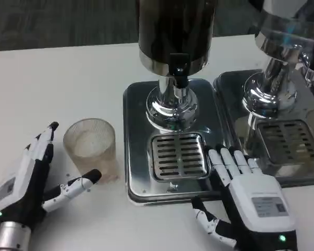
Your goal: Grasp the cup under the faucet to collect the drink, then remove the cup.
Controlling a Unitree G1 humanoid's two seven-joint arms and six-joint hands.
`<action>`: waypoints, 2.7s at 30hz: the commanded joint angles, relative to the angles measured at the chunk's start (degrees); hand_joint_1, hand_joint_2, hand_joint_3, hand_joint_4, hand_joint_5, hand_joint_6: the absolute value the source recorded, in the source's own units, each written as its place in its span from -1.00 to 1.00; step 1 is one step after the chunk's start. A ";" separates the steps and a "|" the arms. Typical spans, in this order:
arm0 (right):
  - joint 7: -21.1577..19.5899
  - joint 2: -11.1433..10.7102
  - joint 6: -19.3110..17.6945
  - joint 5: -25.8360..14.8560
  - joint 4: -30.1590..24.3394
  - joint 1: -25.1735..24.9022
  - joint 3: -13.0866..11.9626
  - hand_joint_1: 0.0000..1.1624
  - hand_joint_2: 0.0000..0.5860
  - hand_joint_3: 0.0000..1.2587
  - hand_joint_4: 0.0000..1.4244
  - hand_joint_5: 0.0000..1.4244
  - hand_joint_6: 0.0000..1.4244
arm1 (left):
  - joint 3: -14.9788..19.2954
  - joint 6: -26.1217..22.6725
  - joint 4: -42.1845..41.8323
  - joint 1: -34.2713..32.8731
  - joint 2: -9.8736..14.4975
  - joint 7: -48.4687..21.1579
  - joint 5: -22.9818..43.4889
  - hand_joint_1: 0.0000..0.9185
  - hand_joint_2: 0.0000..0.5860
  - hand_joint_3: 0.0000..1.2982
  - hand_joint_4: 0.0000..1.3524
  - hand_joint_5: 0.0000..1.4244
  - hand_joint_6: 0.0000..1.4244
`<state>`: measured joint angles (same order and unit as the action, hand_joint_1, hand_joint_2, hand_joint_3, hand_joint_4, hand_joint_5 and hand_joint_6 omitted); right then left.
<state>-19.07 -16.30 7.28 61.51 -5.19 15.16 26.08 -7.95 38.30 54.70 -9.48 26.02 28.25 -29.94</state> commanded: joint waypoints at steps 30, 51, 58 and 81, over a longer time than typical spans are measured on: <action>-0.33 0.56 0.83 0.06 -2.53 1.71 -0.05 -0.34 0.40 -0.93 -1.00 -1.00 -0.89 | -7.45 1.46 12.24 -11.62 -4.30 4.91 -0.85 -0.22 -0.83 -0.93 -0.75 -0.30 0.05; -0.02 0.61 0.39 -1.20 -1.56 0.79 -0.42 -0.33 0.37 -0.93 -1.00 -1.00 -0.88 | -9.20 1.45 10.43 -9.75 -3.51 19.19 -4.29 0.20 -0.87 -0.06 0.13 0.34 0.68; -0.03 0.49 0.37 -1.31 -1.48 0.68 -0.44 -0.33 0.36 -0.93 -1.00 -1.00 -0.87 | -10.54 0.23 8.40 -9.82 -3.27 26.56 -8.34 0.22 -0.88 0.01 0.20 0.42 0.76; -0.35 0.66 0.52 -1.40 -1.32 0.43 -0.77 -0.33 0.36 -0.93 -1.00 -1.00 -0.86 | -10.66 0.98 6.74 -10.12 -3.85 30.47 -9.04 0.62 -1.00 0.15 0.32 0.49 0.84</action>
<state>-19.08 -15.79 7.84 60.55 -6.88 15.84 25.55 -18.55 38.43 62.59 -18.94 22.24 56.84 -38.84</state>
